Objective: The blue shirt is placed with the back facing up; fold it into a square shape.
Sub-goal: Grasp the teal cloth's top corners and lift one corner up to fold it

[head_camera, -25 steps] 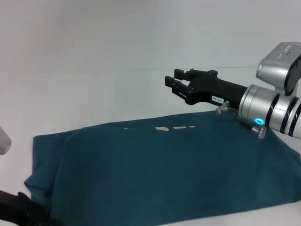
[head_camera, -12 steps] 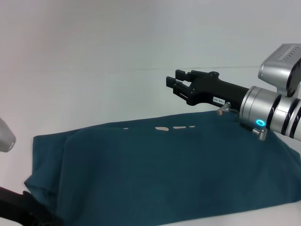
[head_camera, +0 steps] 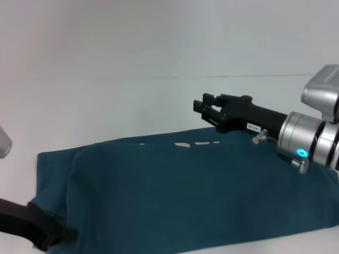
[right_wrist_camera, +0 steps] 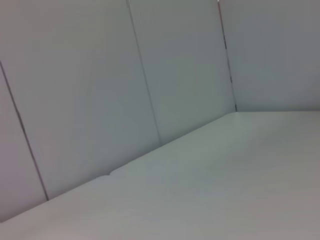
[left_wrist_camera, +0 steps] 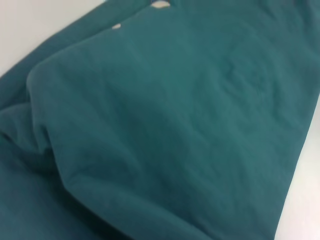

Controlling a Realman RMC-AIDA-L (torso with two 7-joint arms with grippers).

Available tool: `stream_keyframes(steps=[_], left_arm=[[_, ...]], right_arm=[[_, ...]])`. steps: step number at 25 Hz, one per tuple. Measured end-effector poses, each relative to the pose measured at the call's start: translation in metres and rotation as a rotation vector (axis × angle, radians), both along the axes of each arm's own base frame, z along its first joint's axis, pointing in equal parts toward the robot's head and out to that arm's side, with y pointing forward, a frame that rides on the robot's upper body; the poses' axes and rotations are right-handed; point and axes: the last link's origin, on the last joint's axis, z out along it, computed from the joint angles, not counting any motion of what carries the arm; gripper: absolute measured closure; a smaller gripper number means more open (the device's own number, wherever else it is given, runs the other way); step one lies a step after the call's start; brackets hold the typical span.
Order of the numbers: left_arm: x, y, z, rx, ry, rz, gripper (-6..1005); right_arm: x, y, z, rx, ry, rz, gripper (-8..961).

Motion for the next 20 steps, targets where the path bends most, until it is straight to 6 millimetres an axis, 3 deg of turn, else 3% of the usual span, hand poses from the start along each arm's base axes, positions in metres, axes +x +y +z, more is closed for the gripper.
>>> stream_keyframes(steps=[6, 12, 20], left_arm=[[0.01, 0.006, 0.004, 0.026, -0.026, -0.018, 994], [0.018, 0.01, 0.008, 0.046, -0.042, -0.037, 994], [0.034, 0.009, 0.019, 0.075, -0.089, -0.062, 995]], right_arm=[[0.01, -0.015, -0.005, -0.086, 0.002, -0.021, 622], [0.019, -0.022, -0.014, -0.189, -0.058, -0.089, 801], [0.024, -0.03, -0.028, -0.279, -0.112, -0.128, 946]])
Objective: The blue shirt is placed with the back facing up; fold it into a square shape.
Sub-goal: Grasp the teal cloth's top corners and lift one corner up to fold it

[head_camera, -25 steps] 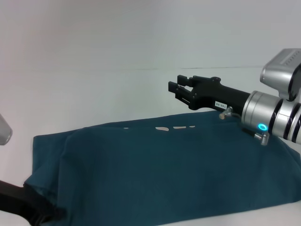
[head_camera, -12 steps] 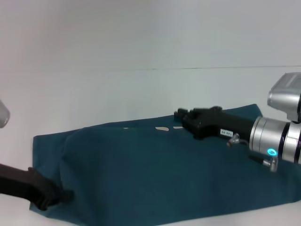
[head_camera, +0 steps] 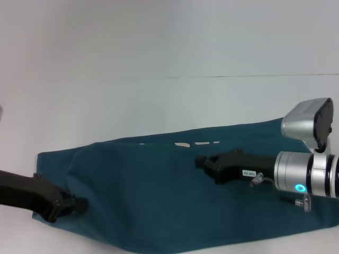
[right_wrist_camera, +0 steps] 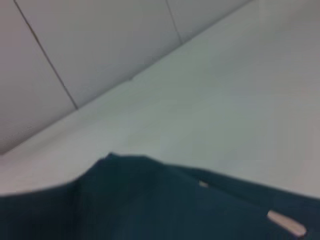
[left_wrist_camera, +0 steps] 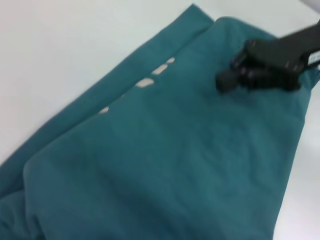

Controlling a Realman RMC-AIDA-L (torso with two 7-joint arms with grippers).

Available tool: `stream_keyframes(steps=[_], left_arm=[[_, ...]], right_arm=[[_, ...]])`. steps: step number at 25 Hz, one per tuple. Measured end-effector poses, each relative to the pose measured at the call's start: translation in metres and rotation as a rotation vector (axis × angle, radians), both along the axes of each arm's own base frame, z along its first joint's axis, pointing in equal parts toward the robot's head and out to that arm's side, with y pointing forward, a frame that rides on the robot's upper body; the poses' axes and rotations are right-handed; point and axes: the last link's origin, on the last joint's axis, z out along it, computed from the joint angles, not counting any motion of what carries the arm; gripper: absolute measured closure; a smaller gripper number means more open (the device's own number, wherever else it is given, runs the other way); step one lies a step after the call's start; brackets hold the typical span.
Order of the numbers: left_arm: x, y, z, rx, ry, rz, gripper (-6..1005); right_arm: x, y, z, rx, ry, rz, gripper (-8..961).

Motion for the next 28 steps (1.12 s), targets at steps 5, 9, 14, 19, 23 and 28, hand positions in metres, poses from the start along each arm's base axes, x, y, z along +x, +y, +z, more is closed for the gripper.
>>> stream_keyframes(steps=[5, 9, 14, 19, 23, 28], left_arm=[[0.011, -0.001, 0.004, 0.014, -0.055, -0.029, 995], [0.016, -0.001, 0.004, 0.021, -0.09, -0.044, 995], [0.023, 0.003, 0.004, 0.027, -0.12, -0.059, 995], [0.034, 0.008, 0.005, 0.028, -0.142, -0.085, 995], [0.045, 0.013, 0.003, 0.024, -0.17, -0.115, 995], [0.06, 0.02, 0.002, 0.032, -0.23, -0.15, 995]], right_arm=[[-0.001, 0.0, -0.007, -0.024, -0.039, -0.008, 941], [0.002, 0.0, -0.012, -0.027, -0.062, -0.026, 939], [0.005, -0.003, -0.018, -0.042, -0.074, -0.042, 936], [0.005, -0.004, -0.019, -0.05, -0.069, -0.053, 934], [0.004, -0.004, -0.019, -0.051, -0.067, -0.055, 931], [0.004, -0.002, -0.019, -0.046, -0.074, -0.053, 929]])
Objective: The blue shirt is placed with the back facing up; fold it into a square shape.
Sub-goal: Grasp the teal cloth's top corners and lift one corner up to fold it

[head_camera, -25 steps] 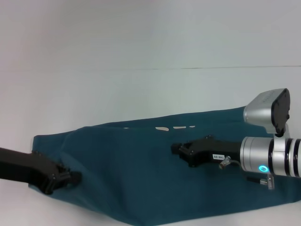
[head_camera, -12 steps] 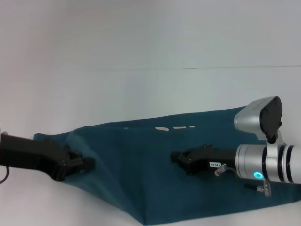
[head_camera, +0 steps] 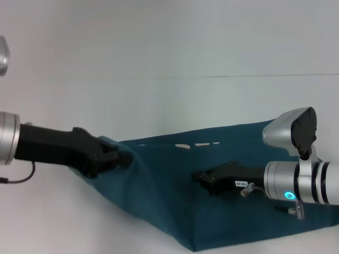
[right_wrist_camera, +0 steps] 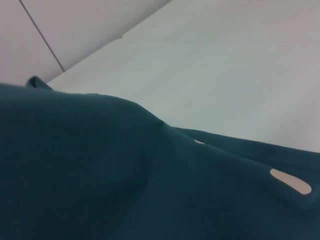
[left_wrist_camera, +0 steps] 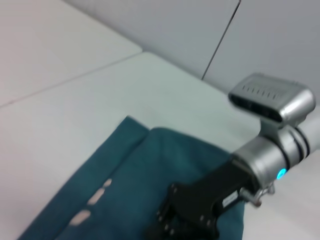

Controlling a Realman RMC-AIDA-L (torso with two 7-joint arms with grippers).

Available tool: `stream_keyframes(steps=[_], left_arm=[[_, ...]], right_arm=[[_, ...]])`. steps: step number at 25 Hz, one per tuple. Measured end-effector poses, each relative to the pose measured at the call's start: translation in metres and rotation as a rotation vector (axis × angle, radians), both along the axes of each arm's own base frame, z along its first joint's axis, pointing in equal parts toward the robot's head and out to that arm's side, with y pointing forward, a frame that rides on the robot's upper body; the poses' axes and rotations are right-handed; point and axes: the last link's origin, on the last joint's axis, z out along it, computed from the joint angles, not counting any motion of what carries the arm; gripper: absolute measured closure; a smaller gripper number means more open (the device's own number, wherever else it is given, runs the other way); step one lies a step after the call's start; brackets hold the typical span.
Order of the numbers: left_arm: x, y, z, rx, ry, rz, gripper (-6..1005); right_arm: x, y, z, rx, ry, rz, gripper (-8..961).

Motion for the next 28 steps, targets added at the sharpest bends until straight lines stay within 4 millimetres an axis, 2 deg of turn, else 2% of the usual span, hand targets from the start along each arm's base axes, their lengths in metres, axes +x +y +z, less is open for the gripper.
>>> stream_keyframes(steps=[9, 23, 28], left_arm=[[0.024, 0.012, -0.012, -0.022, -0.101, -0.071, 994], [0.05, 0.026, -0.013, 0.027, -0.198, -0.135, 994], [0.055, 0.034, -0.027, 0.04, -0.195, -0.148, 995]], right_arm=[[0.002, 0.008, -0.003, 0.014, -0.033, -0.019, 924], [0.002, 0.013, -0.006, 0.026, -0.062, -0.02, 917], [0.001, 0.009, -0.011, 0.006, -0.066, -0.012, 914]])
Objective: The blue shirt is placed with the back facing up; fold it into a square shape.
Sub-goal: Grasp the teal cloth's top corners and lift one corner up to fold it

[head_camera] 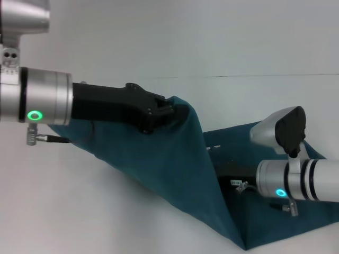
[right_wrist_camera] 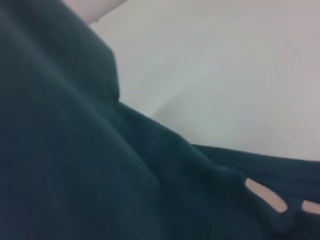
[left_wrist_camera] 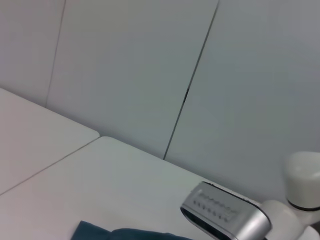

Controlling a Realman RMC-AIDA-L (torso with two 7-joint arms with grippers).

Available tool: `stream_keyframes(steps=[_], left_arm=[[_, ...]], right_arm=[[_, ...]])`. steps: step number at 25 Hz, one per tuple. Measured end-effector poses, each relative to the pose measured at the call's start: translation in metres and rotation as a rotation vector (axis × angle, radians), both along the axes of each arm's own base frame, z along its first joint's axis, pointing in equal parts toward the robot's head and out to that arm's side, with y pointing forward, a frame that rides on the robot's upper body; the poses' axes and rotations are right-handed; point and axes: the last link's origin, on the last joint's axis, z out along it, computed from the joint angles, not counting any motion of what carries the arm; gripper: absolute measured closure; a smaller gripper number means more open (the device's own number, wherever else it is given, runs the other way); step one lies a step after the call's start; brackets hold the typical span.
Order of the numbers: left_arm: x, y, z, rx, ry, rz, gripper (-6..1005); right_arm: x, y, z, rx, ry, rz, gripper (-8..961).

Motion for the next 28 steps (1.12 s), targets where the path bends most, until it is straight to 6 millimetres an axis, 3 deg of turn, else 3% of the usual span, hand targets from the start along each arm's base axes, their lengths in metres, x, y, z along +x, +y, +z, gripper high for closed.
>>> stream_keyframes(steps=[6, 28], left_arm=[[0.009, 0.005, -0.011, -0.005, -0.023, -0.023, 995], [0.015, 0.003, -0.003, 0.026, -0.129, -0.061, 994]], right_arm=[[-0.012, -0.003, -0.01, -0.043, 0.002, 0.032, 911], [-0.044, -0.005, -0.016, -0.094, 0.139, 0.064, 899]])
